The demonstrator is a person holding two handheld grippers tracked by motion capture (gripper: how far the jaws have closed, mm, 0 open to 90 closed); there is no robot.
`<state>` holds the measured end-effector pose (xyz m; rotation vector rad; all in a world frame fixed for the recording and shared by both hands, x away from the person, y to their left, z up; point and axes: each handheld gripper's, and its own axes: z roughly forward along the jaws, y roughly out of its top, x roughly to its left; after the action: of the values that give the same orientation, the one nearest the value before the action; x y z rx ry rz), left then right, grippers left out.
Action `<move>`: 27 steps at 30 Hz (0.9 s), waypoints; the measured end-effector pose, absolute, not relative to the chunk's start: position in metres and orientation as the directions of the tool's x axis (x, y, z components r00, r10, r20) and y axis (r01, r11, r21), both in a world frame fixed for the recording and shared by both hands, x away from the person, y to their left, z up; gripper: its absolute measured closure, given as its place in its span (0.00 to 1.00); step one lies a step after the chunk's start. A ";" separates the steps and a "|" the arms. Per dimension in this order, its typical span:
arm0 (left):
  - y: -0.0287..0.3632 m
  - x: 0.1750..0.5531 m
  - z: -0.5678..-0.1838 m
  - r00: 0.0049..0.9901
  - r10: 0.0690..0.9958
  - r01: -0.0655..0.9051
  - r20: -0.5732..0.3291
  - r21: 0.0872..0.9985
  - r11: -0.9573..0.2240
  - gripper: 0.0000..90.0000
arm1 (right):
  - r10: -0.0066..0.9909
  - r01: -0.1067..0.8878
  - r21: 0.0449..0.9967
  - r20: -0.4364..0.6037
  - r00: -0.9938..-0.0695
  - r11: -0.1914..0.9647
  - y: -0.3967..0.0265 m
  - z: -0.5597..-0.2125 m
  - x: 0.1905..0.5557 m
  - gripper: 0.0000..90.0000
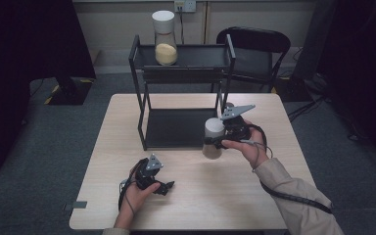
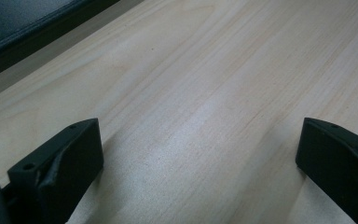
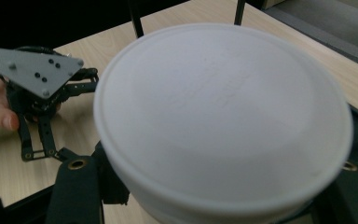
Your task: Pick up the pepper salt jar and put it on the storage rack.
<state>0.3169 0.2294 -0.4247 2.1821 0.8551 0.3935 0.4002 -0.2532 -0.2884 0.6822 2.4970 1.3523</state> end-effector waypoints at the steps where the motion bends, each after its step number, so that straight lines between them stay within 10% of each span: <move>1: 0.229 0.317 -0.425 0.730 0.683 0.454 0.012 0.738 -0.498 0.00 | 0.495 0.293 0.833 0.026 -0.869 0.469 -0.251 -0.286 0.402 0.39; 27: 0.229 0.317 -0.425 0.730 0.683 0.455 0.013 0.737 -0.500 0.00 | 0.486 0.258 0.849 0.001 -0.874 0.461 -0.225 -0.216 0.424 0.39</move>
<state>0.3170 0.2294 -0.4245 2.1838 0.8555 0.3931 0.4244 -0.2252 -0.2160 0.6420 2.4698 1.3729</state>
